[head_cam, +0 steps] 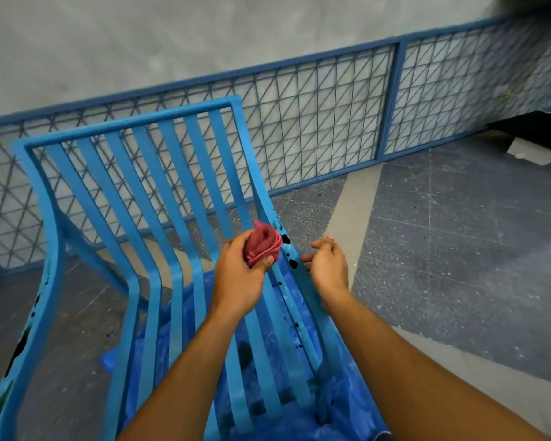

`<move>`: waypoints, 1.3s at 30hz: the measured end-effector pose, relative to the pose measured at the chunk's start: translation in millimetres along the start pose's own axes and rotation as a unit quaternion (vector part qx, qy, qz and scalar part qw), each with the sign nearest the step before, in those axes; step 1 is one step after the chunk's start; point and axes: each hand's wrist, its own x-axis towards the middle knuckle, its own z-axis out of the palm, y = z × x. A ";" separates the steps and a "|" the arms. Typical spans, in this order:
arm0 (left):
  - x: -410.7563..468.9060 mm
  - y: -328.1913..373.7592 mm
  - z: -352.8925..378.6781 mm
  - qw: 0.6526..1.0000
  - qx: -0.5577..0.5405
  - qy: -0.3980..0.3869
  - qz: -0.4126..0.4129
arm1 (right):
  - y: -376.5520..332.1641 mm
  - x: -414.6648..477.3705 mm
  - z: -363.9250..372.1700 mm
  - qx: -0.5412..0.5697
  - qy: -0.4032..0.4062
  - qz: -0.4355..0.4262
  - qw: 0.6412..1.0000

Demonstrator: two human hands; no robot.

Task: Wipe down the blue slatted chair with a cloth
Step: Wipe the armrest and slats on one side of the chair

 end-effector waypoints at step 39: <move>51.5 -19.3 31.8 0.949 0.190 -0.177 0.180 | 21.4 0.0 8.0 -0.017 0.107 -0.146 0.983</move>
